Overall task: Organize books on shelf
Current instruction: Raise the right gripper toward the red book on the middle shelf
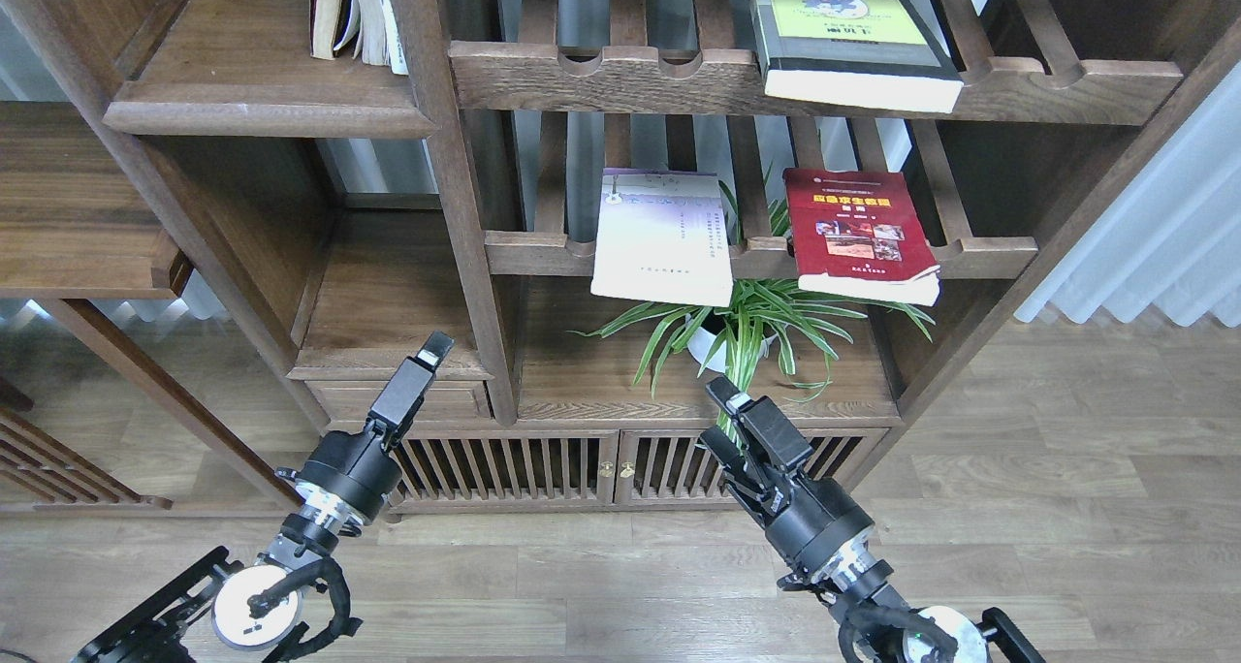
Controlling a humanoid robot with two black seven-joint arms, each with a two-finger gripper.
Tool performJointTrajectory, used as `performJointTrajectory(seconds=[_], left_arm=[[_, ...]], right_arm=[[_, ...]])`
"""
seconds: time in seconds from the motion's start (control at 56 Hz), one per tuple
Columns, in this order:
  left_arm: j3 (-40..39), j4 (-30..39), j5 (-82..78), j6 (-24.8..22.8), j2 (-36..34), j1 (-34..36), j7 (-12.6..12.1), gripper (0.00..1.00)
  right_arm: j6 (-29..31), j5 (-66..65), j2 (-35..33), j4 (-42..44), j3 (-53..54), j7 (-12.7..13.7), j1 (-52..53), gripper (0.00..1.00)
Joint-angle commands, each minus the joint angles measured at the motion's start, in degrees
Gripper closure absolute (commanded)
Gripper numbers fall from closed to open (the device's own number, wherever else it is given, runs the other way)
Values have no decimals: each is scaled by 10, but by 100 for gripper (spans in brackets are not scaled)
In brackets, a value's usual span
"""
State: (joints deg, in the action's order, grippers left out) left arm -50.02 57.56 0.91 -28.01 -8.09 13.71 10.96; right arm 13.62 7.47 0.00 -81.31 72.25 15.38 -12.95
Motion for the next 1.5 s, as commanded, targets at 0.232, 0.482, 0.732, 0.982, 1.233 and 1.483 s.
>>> performJointTrajectory(seconds=[0.232,0.482,0.732,0.982,1.233,1.483], left_arm=[[-7,-10,-3,0,-2,27,-5,0],[1,-10,-2,0,4,27,-5,0],[0,-10,-2,0,4,27,-5,0],[1,-9,-2,0,4,27,-5,0],[1,-9,-1,0,3,28,-5,0],[2,-9,-1,0,4,27,-5,0]], right_arm=[[11,-1,0,7,-1,0,0,1],[144,-4,0,33,-21,1,6,1],[144,-4,0,84,-48,3,0,1],[144,-5,0,97,-92,4,6,1],[144,-5,0,118,-103,4,6,1],[144,-2,-13,148,-102,4,27,1]])
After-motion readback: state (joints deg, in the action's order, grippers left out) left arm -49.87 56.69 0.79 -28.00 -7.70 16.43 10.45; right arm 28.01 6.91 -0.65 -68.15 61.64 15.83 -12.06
